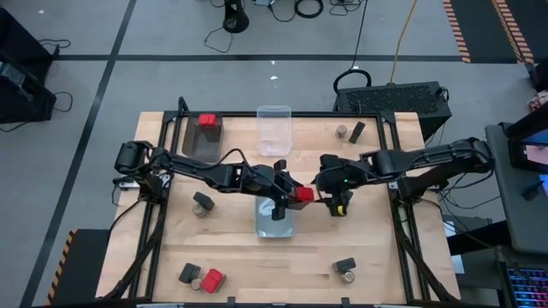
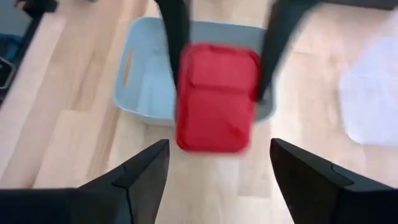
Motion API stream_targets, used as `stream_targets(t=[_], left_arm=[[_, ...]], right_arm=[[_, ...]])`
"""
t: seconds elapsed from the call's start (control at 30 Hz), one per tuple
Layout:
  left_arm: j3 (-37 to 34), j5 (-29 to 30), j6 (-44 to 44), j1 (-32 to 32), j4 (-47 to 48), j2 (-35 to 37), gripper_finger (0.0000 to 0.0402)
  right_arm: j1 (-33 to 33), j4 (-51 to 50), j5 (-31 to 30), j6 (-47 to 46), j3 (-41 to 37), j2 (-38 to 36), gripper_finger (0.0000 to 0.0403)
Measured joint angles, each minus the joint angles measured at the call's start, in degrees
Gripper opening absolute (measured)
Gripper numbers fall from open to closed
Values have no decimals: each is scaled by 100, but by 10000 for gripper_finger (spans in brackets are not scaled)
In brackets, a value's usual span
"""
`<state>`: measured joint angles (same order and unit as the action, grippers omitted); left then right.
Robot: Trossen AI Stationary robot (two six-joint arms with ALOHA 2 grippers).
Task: Sort spices by type
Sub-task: Put the red seasoning can into the black transparent bin
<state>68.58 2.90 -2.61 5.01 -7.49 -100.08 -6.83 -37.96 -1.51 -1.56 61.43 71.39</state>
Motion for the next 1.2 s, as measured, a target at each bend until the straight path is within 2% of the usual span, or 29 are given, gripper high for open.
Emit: stream_targets(t=[0.17, 0.3, 0.47, 0.6, 0.83, 0.93, 1.1, 1.2], left_arm=[[0, 24, -132, -55, 608, 460, 216], [-33, 47, -215, -117, 1306, 1059, 217], [-394, 361, -234, -296, 1969, 1931, 225], [-974, 496, -232, -606, 2211, 2812, 227], [-1723, 1423, -511, -1560, 3447, 4210, 229], [-1749, 1378, -964, -2034, 3757, 4444, 229], [-1751, 1353, -1993, -2857, 3964, 4414, 230], [-1751, 984, -2256, -3457, 4251, 4241, 230]], right_arm=[[8, -461, -431, -236, 0, -442, 259], [10, -565, -466, -369, 0, -682, 259], [-5, -565, -473, -379, 0, -767, 259], [-5, -443, -475, -381, -121, -773, 259], [-3, -192, -473, -532, -600, -768, 258], [0, -6, -473, -527, -719, -762, 258], [0, 362, -473, -450, -719, -764, 258], [0, 468, -473, -387, -717, -764, 258]])
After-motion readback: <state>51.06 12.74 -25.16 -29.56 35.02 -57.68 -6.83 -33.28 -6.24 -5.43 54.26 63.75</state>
